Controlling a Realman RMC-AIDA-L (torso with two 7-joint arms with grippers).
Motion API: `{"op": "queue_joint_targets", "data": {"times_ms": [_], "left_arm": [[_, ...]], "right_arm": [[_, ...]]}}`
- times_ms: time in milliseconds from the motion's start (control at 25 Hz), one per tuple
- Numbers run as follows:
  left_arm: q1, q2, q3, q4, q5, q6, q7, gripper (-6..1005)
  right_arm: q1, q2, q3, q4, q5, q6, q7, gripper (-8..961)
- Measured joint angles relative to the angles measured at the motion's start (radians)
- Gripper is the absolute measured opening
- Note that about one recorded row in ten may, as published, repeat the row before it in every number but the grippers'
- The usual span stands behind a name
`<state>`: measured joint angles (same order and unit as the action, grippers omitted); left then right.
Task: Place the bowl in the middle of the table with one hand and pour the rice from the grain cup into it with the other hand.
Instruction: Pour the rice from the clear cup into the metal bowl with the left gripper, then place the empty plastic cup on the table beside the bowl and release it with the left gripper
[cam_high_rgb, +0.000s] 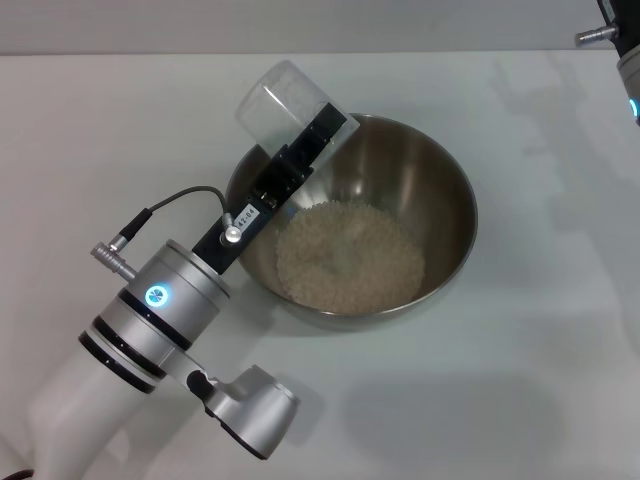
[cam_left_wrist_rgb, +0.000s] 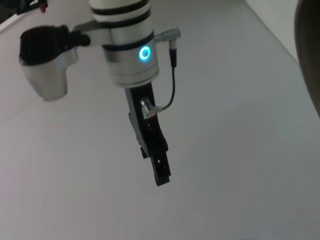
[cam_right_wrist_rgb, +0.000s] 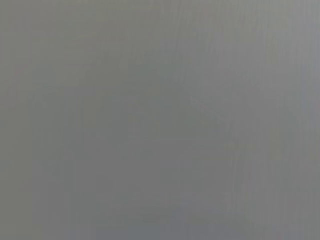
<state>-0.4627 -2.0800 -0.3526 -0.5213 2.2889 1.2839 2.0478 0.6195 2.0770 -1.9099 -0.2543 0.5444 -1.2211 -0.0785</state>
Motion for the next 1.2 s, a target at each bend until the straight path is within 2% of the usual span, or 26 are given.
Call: {"op": "queue_joint_targets", "data": {"times_ms": [400, 600, 760, 1120, 1200], "left_arm": [[-0.003, 0.0, 0.001, 0.028, 0.037, 0.001, 0.065, 26], [0.002, 0.0, 0.035, 0.028, 0.04, -0.018, 0.062, 26], [0.005, 0.0, 0.008, 0.019, 0.031, -0.016, 0.045, 25], [0.019, 0.0, 0.026, 0.018, 0.028, -0.052, 0.003, 25], [0.021, 0.0, 0.007, 0.014, 0.021, -0.051, 0.003, 25]], "right_arm": [[0.002, 0.0, 0.003, 0.0, -0.001, -0.012, -0.001, 748], [0.002, 0.0, 0.004, -0.001, -0.001, -0.015, -0.001, 748], [0.001, 0.0, 0.003, -0.002, -0.002, -0.03, -0.001, 748], [-0.007, 0.003, -0.001, 0.0, -0.002, -0.065, -0.001, 749], [-0.007, 0.003, 0.002, 0.002, -0.002, -0.065, 0.0, 749]]}}
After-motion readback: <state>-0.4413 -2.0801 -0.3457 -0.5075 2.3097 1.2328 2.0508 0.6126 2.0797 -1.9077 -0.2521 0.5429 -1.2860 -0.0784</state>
